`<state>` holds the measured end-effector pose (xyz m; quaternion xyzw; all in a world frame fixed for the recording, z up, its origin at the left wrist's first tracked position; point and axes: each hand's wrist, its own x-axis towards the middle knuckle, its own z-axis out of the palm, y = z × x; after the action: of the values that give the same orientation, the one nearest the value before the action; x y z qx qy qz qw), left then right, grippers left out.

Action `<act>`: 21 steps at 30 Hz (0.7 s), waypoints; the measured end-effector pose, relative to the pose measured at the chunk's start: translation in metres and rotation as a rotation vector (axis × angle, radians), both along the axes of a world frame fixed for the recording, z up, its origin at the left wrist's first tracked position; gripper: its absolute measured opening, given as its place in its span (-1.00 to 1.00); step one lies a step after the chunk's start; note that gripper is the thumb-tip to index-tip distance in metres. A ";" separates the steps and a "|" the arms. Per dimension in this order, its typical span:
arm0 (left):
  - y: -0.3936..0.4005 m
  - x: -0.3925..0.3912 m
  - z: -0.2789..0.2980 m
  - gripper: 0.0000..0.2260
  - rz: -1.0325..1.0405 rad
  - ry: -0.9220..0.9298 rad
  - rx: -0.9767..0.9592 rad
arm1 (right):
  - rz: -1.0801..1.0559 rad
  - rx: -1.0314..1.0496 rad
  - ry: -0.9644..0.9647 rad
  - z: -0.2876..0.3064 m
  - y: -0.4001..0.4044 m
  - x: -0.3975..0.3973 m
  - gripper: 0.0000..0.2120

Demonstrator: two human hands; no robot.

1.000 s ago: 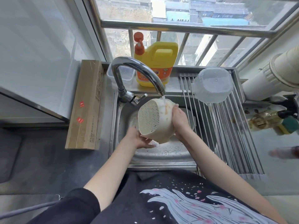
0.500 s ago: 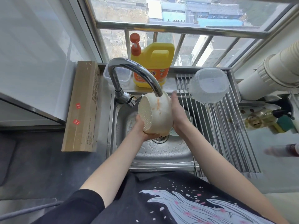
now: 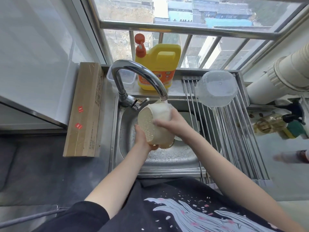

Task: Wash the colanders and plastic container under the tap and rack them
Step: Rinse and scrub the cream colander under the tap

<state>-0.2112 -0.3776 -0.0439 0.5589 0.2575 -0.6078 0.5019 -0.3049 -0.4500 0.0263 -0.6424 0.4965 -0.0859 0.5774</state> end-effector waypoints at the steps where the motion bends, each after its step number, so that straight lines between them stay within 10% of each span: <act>1: 0.000 0.003 0.002 -0.35 -0.004 -0.011 0.010 | 0.002 -0.007 -0.012 -0.002 0.004 0.000 -0.52; 7: -0.005 -0.005 0.019 -0.45 0.017 -0.061 -0.051 | -0.490 -0.167 0.050 0.001 0.007 0.005 -0.48; 11: -0.003 0.002 0.021 -0.45 0.130 -0.022 -0.093 | -0.205 -0.133 0.001 0.005 0.010 0.010 -0.70; 14: -0.001 0.002 0.019 -0.46 0.131 -0.017 -0.086 | -0.178 -0.374 -0.005 0.006 0.010 0.006 -0.33; 17: 0.000 -0.005 0.025 -0.48 0.109 -0.064 -0.006 | 0.125 -0.766 0.237 0.004 0.000 0.004 -0.31; 21: 0.000 -0.013 0.030 -0.55 0.006 -0.054 0.107 | 0.199 -0.781 0.456 0.008 0.001 0.015 -0.54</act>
<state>-0.2243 -0.3776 -0.0141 0.6002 0.2777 -0.5763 0.4802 -0.2901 -0.4486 0.0347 -0.8588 0.4773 -0.0670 0.1737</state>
